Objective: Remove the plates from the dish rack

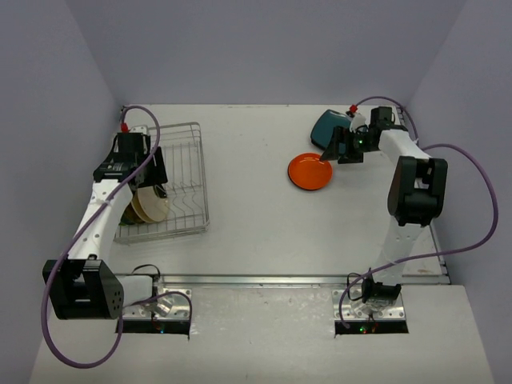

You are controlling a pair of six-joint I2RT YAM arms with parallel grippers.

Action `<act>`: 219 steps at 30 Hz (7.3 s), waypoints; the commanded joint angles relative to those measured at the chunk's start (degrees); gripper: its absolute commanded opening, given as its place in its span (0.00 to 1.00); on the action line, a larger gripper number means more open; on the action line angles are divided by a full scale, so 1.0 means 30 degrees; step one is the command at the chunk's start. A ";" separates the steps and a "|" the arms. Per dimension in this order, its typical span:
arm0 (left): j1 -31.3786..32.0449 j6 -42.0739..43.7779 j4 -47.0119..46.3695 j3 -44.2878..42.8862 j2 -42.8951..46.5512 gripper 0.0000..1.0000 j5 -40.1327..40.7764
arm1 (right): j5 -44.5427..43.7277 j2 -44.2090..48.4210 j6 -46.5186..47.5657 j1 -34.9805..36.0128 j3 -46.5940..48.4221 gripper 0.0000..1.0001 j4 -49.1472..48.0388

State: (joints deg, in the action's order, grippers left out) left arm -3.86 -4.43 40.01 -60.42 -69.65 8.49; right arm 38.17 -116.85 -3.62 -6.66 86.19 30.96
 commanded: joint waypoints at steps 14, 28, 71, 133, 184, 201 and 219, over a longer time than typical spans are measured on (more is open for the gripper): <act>-0.0355 0.0657 -0.0312 0.0240 -0.2067 0.55 0.2339 | 0.0137 0.3055 0.1047 0.0662 -0.1176 0.99 -0.0682; -0.0384 0.1125 -0.0446 0.0631 -0.2166 0.22 0.2151 | 0.0294 0.3557 0.1059 0.0802 -0.1300 0.99 -0.0818; 0.3981 0.0071 -0.3112 -0.3453 -0.0241 0.00 -1.7116 | 0.4280 0.5192 -0.5503 1.0614 -0.0812 0.59 -0.6803; -0.0472 0.1254 -0.0429 -0.0162 0.0935 0.62 0.3141 | -0.3079 0.2922 -0.1069 0.0197 -0.1560 0.99 -0.2920; 0.1022 0.1688 0.1018 -0.3152 0.0657 0.60 0.4378 | -0.3056 0.8539 0.0415 0.5529 -0.4972 0.99 -0.4901; 0.0680 -0.0908 0.0960 -0.0986 -0.2313 0.45 0.6242 | -0.3659 0.8614 0.0779 0.5558 -0.5734 0.99 -0.4930; 0.0258 -0.0510 0.0899 -0.0335 -0.3472 0.15 0.7410 | -0.3613 0.8714 0.1033 0.5558 -0.5672 0.99 -0.4896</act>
State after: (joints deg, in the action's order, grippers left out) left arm -2.51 -5.91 44.01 -61.71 -80.05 29.51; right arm 27.42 -92.60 -1.45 9.96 68.97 18.04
